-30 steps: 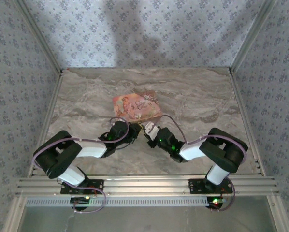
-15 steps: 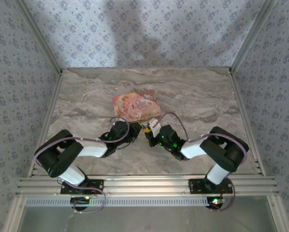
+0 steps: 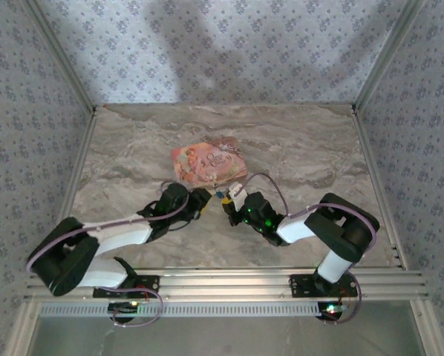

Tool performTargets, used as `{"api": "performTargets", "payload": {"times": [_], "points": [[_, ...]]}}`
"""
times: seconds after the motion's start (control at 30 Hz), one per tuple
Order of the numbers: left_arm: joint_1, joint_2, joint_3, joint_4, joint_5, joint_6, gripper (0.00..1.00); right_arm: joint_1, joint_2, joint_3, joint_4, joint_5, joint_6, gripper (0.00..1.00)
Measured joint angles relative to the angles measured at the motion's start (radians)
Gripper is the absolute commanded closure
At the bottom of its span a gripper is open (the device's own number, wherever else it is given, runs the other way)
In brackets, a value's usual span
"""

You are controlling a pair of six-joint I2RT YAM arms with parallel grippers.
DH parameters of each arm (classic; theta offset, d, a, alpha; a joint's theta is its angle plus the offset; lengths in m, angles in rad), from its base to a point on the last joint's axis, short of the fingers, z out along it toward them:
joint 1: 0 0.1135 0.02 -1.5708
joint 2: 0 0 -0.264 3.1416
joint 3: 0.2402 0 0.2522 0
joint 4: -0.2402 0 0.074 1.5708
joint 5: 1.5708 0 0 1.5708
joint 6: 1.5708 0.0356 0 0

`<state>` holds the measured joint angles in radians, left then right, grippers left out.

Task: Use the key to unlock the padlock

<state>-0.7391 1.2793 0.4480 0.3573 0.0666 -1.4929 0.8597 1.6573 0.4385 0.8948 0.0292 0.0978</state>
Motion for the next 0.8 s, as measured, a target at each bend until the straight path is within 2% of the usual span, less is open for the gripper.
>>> {"api": "performTargets", "payload": {"times": [0.27,0.5,0.63,0.8], "points": [[0.167,-0.191,0.1,-0.294,0.035,0.179,0.44,-0.023,0.0,0.0,0.005,-0.04,0.063,1.0],[0.302,-0.174,0.241,-0.402,0.106,0.313,0.45,-0.05,0.027,0.0,0.042,-0.102,0.163,1.0],[0.314,-0.08,0.322,-0.409,0.165,0.362,0.45,-0.05,0.03,0.0,0.045,-0.105,0.172,1.0],[0.259,-0.027,0.34,-0.422,0.188,0.393,0.45,-0.049,0.03,0.0,0.044,-0.098,0.168,1.0]]}}
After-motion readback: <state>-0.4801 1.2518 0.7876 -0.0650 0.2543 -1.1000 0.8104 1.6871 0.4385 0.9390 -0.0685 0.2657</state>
